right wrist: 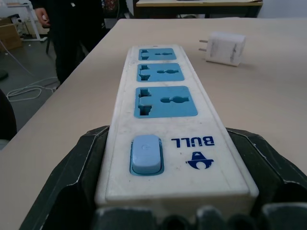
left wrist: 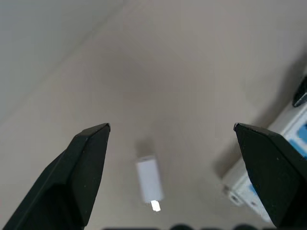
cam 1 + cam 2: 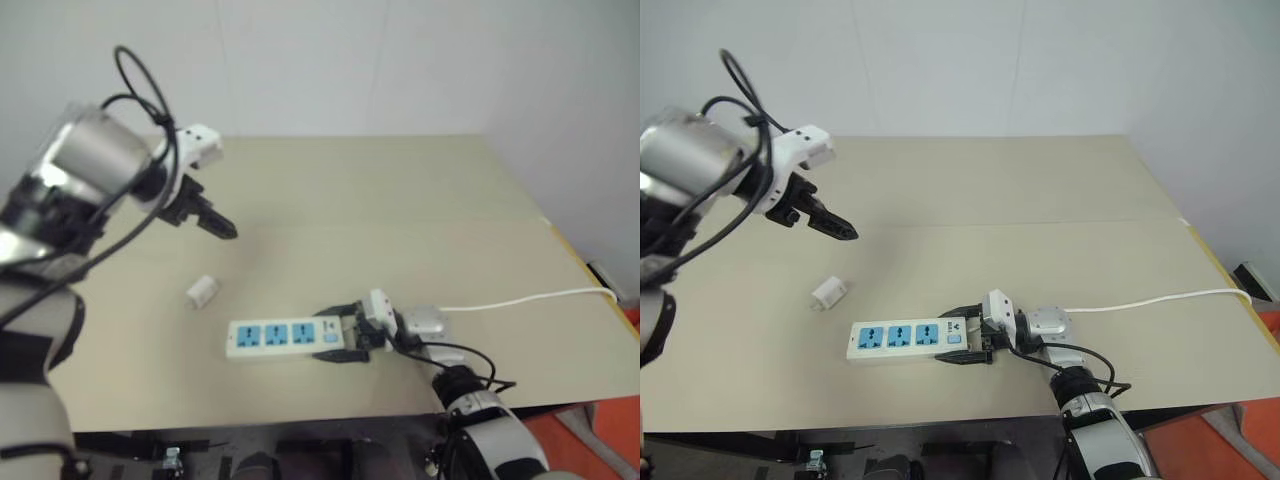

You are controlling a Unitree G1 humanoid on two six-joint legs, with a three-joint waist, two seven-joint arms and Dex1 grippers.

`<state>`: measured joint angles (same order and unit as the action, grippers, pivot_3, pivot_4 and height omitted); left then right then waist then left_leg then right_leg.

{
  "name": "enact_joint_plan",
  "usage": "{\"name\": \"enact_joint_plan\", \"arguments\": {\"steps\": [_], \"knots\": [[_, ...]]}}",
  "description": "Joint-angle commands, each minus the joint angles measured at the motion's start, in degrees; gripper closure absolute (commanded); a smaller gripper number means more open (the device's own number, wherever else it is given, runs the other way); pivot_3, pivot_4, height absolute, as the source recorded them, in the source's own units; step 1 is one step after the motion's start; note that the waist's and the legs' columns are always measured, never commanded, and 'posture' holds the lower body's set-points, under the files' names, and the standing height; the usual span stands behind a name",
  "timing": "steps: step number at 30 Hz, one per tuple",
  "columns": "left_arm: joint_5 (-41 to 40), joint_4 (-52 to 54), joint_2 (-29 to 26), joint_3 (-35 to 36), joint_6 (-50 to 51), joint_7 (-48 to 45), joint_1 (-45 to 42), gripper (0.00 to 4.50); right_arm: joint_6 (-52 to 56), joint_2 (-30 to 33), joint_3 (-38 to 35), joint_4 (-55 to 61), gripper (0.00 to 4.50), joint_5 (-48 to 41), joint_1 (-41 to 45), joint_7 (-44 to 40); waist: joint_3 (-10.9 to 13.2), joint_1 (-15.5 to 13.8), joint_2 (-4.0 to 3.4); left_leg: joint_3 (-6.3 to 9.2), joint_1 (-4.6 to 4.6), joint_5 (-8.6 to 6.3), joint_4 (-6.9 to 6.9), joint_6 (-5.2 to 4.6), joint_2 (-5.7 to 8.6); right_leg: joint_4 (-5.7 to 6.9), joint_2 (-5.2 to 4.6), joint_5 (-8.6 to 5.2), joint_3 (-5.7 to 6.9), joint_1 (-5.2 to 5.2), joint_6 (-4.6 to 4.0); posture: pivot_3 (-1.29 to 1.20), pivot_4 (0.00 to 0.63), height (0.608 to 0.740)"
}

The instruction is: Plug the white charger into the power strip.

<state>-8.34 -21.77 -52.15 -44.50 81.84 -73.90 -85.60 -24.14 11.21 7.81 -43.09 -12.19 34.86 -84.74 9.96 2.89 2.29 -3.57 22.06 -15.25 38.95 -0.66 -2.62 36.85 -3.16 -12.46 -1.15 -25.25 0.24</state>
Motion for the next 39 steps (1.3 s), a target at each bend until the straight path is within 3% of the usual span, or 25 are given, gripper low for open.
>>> {"name": "enact_joint_plan", "arguments": {"steps": [1, 7, 14, 26, 39], "knots": [[1.3, -7.5, 2.6, -9.8, 3.1, -2.8, -4.5, 0.00, -1.0, 0.6, 0.0, 0.6, 1.09, -0.3, -0.5, -0.2, 0.0, 0.0, 0.01, 0.01, 0.02, 0.00, 0.00, 0.00, -0.02, 0.06, 0.02, 0.00, 0.03, -0.02, 0.01, 0.00, 0.150, 0.740], [2.6, -16.6, 8.4, -17.8, 0.9, -5.0, -6.6, 0.00, -0.6, 1.5, 0.3, 1.0, 1.09, -0.5, -0.9, -0.2, 0.1, -0.4, 0.08, 0.03, 0.13, 0.05, 0.09, 0.08, 0.07, 0.13, -0.09, 0.00, 0.06, -0.09, 0.00, 0.00, 0.150, 0.740], [6.5, -28.3, 14.4, -18.4, -4.6, -4.6, -4.4, 0.00, -0.1, 2.0, 0.6, 2.2, 1.09, -0.6, -1.8, 0.5, 0.1, -0.5, 0.11, 0.07, 0.16, 0.05, 0.16, 0.08, 0.12, 0.15, -0.14, 0.00, 0.08, -0.08, 0.01, 0.00, 0.150, 0.740], [15.2, -45.7, 23.9, -10.5, -15.0, -0.7, -1.1, 0.00, 1.6, 3.0, 0.8, 5.7, 1.09, -0.9, -3.8, 1.6, 0.1, -0.7, 0.13, 0.11, 0.29, 0.05, 0.22, 0.08, 0.18, 0.12, -0.21, 0.01, 0.17, -0.07, 0.02, 0.00, 0.150, 0.740], [21.1, -50.1, 27.8, -1.0, -18.1, 3.1, 1.2, 0.00, 3.2, 3.5, 1.0, 8.3, 1.09, -1.0, -5.4, 2.8, 0.1, -0.6, 0.15, 0.17, 0.31, 0.05, 0.24, 0.08, 0.23, 0.14, -0.25, 0.03, 0.21, -0.02, 0.07, 0.00, 0.150, 0.740]]}}
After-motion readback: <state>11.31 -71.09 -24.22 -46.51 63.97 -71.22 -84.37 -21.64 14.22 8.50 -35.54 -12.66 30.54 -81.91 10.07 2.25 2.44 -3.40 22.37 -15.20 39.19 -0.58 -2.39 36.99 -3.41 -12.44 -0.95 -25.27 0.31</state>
